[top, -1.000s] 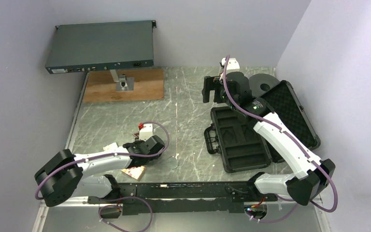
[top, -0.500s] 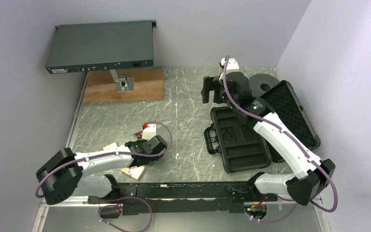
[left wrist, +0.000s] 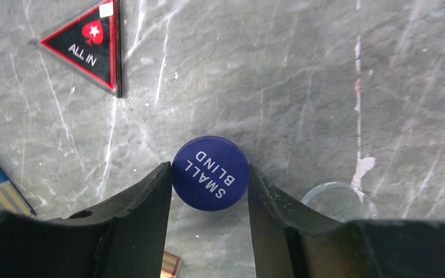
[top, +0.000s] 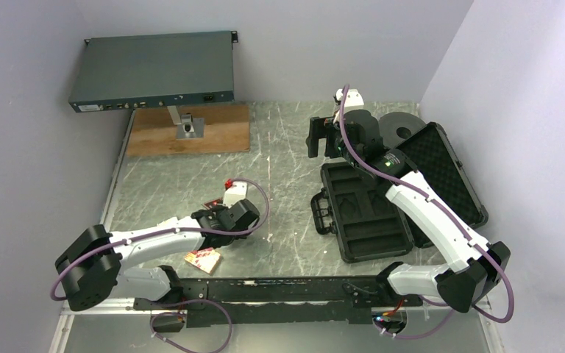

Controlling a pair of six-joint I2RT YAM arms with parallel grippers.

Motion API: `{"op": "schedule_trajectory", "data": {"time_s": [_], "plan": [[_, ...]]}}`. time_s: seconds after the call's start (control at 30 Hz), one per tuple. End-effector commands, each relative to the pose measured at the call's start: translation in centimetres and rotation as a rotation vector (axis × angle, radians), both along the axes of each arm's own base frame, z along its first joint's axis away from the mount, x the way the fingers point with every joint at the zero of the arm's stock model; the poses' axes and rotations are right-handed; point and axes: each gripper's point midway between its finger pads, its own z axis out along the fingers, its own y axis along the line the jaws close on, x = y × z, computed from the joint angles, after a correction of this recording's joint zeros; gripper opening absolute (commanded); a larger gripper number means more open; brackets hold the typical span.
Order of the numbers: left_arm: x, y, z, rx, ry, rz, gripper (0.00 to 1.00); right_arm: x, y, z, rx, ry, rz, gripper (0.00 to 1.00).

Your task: Pack up texas hold em set

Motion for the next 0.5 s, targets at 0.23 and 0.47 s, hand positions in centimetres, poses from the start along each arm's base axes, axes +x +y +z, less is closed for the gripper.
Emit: {"op": "schedule_trajectory", "data": {"time_s": [0.23, 0.47], "plan": [[2.5, -4.6, 5.0, -0.047, -0.089, -0.136, 0.18, -0.2, -0.1, 2.1, 0.043, -0.063, 0.005, 1.00], [3.2, -7.1, 6.0, -0.045, -0.096, -0.201, 0.00, -0.2, -0.3, 2.4, 0.044, -0.071, -0.001, 1.00]]}}
